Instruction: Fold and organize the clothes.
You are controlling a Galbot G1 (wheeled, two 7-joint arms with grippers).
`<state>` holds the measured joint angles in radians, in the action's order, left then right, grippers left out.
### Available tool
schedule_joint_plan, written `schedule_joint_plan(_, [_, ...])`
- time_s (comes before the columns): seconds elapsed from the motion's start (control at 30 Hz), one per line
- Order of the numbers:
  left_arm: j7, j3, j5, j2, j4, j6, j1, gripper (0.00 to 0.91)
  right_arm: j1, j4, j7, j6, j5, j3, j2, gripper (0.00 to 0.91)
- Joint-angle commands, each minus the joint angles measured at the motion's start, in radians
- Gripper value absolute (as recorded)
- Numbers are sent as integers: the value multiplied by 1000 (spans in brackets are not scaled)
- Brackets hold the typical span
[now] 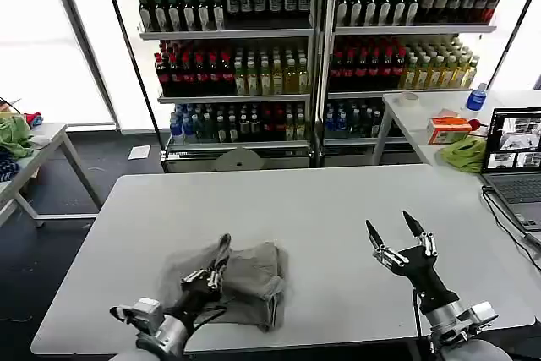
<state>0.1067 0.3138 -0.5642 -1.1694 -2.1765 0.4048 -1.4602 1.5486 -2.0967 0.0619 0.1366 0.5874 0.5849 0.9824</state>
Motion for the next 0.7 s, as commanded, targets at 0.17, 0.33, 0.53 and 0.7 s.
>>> schedule_joint_plan(0.17, [20, -173, -41, -8, 142, 43, 205, 242, 24, -4, 2, -1, -3, 19, 4, 907])
schedule_joint_plan(0.33, [-9, -178, 3, -10, 148, 73, 199, 907, 19, -3, 2, -1, -4, 16, 8, 907])
schedule_joint_plan(0.53, [-18, -148, -4, -18, 116, 74, 179, 907, 18, -5, 3, 1, -3, 13, 8, 907])
schedule_joint_plan(0.7, [-22, -43, -38, -31, 25, 87, 121, 907, 18, -9, 5, 2, -1, 14, 5, 907])
